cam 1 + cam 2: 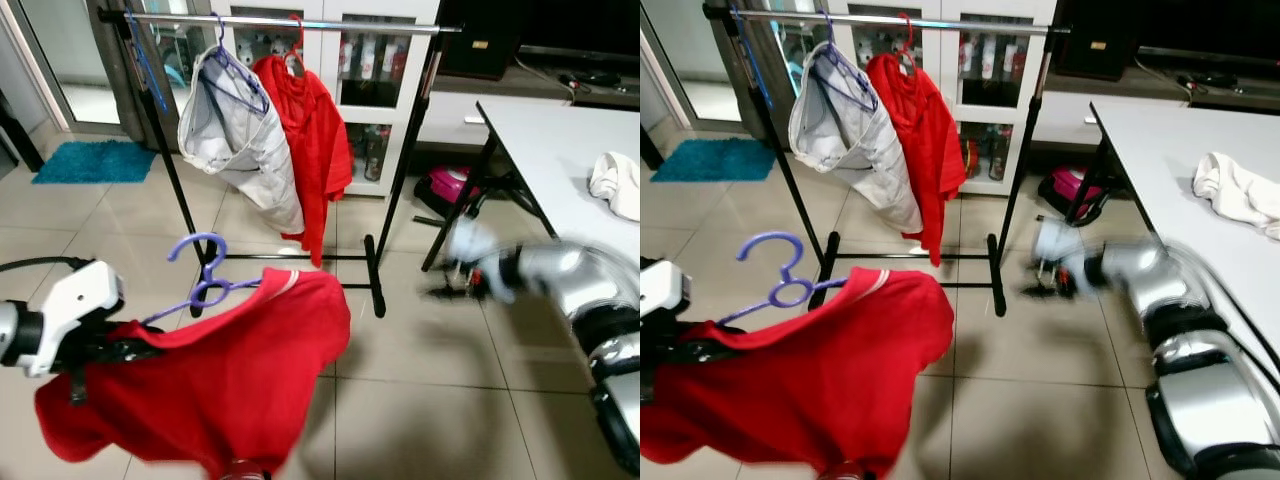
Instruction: Hang hanger
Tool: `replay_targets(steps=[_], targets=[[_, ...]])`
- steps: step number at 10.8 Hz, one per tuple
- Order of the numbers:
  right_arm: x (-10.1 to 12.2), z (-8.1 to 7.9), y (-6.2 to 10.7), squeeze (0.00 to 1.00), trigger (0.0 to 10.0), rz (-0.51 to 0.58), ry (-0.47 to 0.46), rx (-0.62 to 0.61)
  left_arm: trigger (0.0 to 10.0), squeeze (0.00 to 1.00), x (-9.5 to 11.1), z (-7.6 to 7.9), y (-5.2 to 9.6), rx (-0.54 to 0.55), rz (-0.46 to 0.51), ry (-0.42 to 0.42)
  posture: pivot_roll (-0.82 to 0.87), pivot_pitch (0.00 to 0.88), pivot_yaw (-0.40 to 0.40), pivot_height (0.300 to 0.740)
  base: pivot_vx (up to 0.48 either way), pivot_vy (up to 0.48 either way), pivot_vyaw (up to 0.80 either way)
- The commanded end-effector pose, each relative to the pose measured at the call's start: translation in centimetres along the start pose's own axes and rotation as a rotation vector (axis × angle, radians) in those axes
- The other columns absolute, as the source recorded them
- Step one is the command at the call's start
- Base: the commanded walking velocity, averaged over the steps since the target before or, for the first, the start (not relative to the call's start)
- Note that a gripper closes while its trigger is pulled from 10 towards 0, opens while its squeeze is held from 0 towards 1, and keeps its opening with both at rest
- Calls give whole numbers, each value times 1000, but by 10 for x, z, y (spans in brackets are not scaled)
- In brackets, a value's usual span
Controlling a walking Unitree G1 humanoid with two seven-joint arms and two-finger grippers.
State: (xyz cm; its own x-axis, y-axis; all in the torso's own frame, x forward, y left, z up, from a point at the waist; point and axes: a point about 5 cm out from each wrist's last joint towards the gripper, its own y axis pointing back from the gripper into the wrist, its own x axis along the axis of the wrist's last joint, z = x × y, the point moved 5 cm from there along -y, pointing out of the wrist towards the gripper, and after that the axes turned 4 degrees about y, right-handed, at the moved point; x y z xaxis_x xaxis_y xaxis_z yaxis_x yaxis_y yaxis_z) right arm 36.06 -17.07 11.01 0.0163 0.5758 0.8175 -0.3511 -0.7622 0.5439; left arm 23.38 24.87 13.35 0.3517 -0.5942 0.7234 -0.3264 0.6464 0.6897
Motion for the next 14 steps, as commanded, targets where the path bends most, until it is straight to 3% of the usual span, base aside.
replay_targets(steps=[1,3,4,5,7,8,9,10,14], targets=[[43,-2,-4,1000,10000,173,24,61,0,0,20,6,-7,-39,45,-84,74,0,-7,740,0,0,0],[77,-13,-23,1000,10000,276,39,124,0,0,30,9,-17,-69,68,-109,76,0,-12,740,0,0,0],[92,-29,-37,1000,10000,281,76,209,0,0,38,12,-25,-93,83,-138,77,0,-20,740,0,0,0],[96,-36,-42,0,10000,283,85,238,0,0,41,12,-27,-100,84,-148,80,0,-23,740,0,0,0],[117,-60,-52,0,10000,338,65,334,0,0,44,9,-34,-104,77,-168,79,0,-19,740,0,0,0],[122,-64,-56,0,10000,346,57,343,0,0,45,7,-36,-104,77,-170,78,0,-15,740,0,0,0],[125,-77,-63,0,4118,343,58,384,0,0,49,7,-39,-112,78,-183,77,0,-12,740,0,0,0],[126,-82,-65,0,0,340,56,400,0,0,50,4,-40,-107,73,-190,76,0,-9,740,0,0,0],[133,-96,-82,0,0,337,28,395,0,0,55,-2,-46,-99,66,-218,78,0,-10,740,0,0,0]])
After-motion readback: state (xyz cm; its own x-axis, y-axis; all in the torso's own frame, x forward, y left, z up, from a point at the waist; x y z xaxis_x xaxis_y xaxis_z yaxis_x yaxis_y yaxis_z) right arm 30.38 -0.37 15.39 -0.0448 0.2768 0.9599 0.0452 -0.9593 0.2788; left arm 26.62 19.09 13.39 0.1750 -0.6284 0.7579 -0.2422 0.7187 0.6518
